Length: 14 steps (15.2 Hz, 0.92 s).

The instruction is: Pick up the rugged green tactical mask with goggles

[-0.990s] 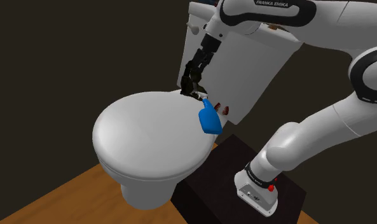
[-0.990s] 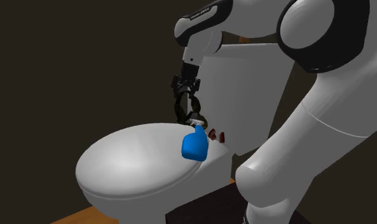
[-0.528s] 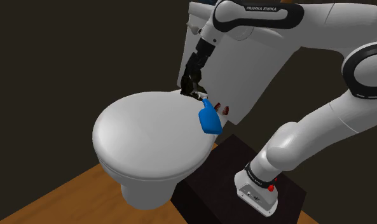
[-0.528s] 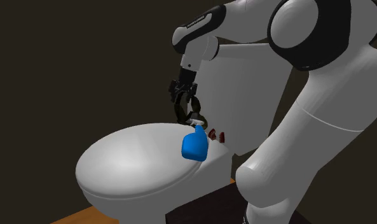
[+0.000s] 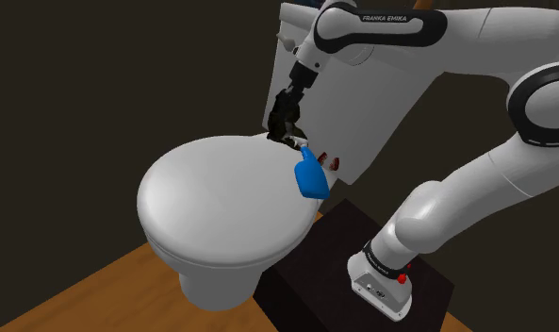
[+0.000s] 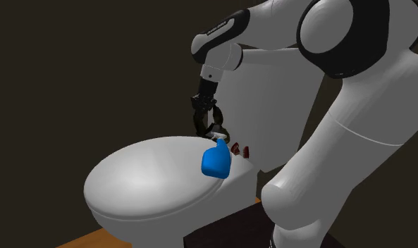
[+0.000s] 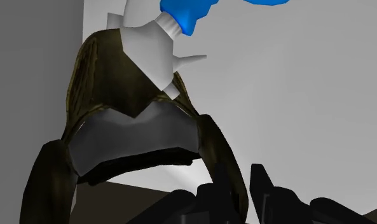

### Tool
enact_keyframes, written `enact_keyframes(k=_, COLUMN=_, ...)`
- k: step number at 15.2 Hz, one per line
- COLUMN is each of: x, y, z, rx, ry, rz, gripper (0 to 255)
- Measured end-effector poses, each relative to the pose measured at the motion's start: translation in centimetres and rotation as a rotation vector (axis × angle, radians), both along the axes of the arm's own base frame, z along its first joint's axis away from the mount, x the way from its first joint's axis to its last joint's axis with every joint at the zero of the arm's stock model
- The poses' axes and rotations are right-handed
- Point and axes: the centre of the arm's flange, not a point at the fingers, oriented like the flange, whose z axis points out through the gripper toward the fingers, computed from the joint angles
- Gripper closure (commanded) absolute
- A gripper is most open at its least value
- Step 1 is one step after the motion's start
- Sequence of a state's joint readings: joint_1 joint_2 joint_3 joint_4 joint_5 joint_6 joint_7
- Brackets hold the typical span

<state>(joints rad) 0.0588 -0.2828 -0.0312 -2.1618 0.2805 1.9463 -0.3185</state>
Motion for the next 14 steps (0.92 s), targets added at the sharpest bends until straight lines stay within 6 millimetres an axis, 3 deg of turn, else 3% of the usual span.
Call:
enact_keyframes(k=6, x=-0.1, y=0.0, z=0.2, rx=0.0, ry=0.001, rz=-0.001, gripper=255)
enact_keyframes(k=14, x=-0.1, y=0.1, z=4.1, rx=0.0, ry=0.003, rz=-0.001, gripper=255)
